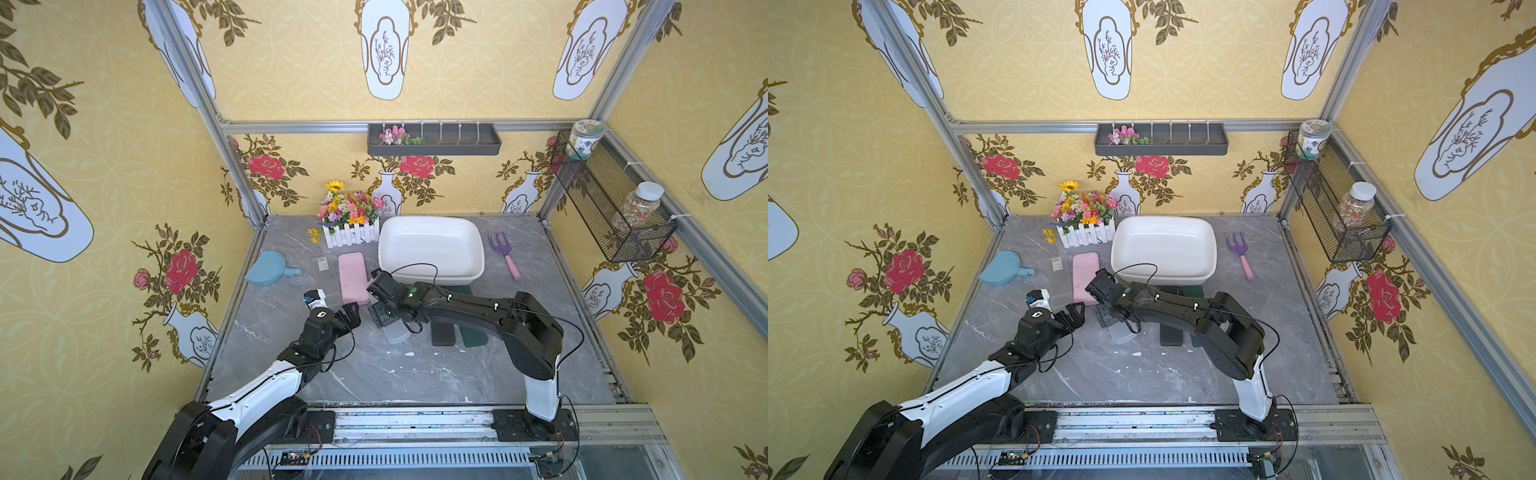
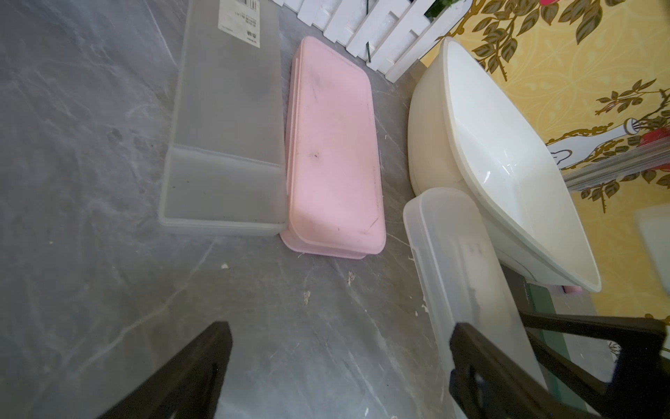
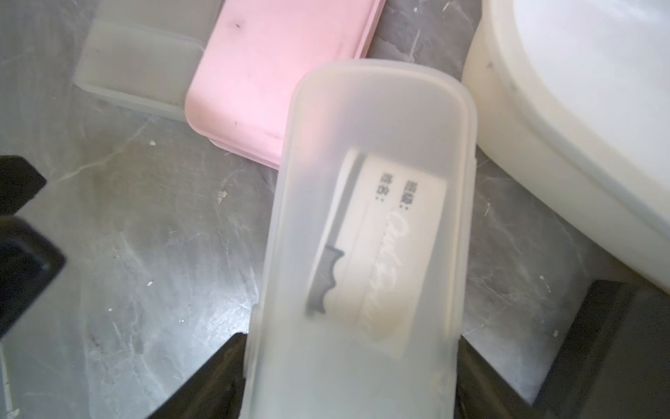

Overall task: Put the pencil case into the storage box
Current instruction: Pick up the pencil case from the center of the board, then place the pencil case at the storage box.

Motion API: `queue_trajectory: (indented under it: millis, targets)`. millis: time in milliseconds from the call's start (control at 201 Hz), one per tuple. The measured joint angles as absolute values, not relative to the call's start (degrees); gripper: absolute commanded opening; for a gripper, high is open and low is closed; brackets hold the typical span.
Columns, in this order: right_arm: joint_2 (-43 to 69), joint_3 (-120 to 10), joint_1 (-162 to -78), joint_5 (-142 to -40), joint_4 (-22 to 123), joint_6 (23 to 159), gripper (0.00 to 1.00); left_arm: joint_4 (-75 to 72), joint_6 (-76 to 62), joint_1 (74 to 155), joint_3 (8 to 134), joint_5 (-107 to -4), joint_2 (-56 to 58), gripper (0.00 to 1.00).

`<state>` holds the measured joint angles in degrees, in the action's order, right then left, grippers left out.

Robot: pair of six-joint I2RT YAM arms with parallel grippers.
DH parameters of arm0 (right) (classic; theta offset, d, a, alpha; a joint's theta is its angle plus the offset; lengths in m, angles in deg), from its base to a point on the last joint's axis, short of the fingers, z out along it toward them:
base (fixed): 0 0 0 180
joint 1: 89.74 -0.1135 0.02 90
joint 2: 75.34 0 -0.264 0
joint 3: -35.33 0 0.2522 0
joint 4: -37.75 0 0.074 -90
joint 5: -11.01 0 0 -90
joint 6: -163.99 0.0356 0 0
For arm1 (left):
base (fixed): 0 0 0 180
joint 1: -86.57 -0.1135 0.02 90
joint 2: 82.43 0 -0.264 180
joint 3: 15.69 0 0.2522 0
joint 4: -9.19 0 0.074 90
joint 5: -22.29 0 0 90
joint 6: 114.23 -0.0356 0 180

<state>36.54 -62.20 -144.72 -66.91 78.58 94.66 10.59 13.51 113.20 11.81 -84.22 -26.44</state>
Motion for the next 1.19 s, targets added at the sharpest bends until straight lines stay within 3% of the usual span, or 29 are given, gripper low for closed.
queue_trajectory:
  millis: [428,792,1195]
  targets:
    - [35.11,-69.96,-133.37,-71.05,80.43,90.11,0.79,8.93,13.29,110.99,12.73,-84.42,-26.07,1.0]
    - [40.32,-79.51,-122.34,-76.36,81.07,87.19,0.79,10.3,12.85,109.83,13.97,-83.72,-21.87,1.0]
    - [50.5,-90.02,-119.32,-79.22,81.42,87.14,0.79,11.77,11.98,108.98,15.09,-82.3,-18.64,1.0]
